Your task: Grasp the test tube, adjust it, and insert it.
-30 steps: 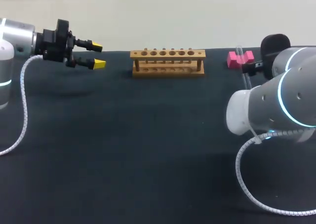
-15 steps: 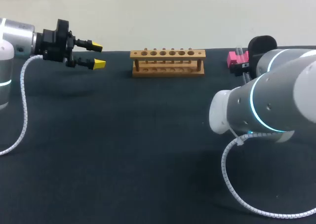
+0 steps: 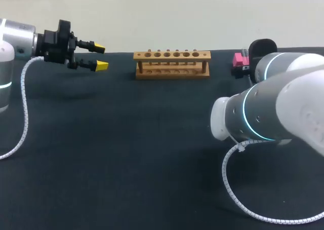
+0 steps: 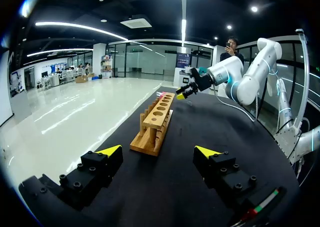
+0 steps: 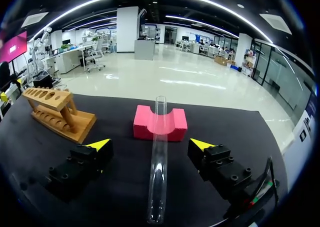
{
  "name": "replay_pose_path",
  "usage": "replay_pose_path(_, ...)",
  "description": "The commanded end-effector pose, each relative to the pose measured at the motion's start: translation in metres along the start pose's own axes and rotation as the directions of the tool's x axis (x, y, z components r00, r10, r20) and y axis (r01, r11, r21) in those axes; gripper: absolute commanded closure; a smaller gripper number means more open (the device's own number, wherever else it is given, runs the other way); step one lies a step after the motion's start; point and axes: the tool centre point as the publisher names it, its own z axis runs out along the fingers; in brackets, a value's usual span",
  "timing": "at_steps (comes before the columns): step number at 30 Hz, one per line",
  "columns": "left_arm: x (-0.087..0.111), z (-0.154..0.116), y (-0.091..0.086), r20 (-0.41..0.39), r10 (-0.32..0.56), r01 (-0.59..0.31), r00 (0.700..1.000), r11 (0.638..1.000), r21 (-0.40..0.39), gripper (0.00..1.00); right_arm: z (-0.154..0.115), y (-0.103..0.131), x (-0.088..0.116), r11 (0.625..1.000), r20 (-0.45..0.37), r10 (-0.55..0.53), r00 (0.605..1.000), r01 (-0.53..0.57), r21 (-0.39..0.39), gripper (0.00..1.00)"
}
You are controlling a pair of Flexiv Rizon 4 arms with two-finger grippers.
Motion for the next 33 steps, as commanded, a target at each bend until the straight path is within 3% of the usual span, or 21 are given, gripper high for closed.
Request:
replay_pose_path(1, 0.001, 0.000, -0.002, 0.003, 0.003, -0.003, 1.000, 1.000, -0.006, 0.00, 0.010, -0.004, 0.000, 1.000, 0.003, 0.011, 1.000, -0.011, -0.015, 0.00)
replay_pose_path(33, 0.001, 0.000, -0.002, 0.003, 0.003, -0.003, 1.000, 1.000, -0.006, 0.00, 0.035, -0.015, 0.012, 0.998, -0.045, 0.054, 0.998, -0.056, -0.044, 0.01)
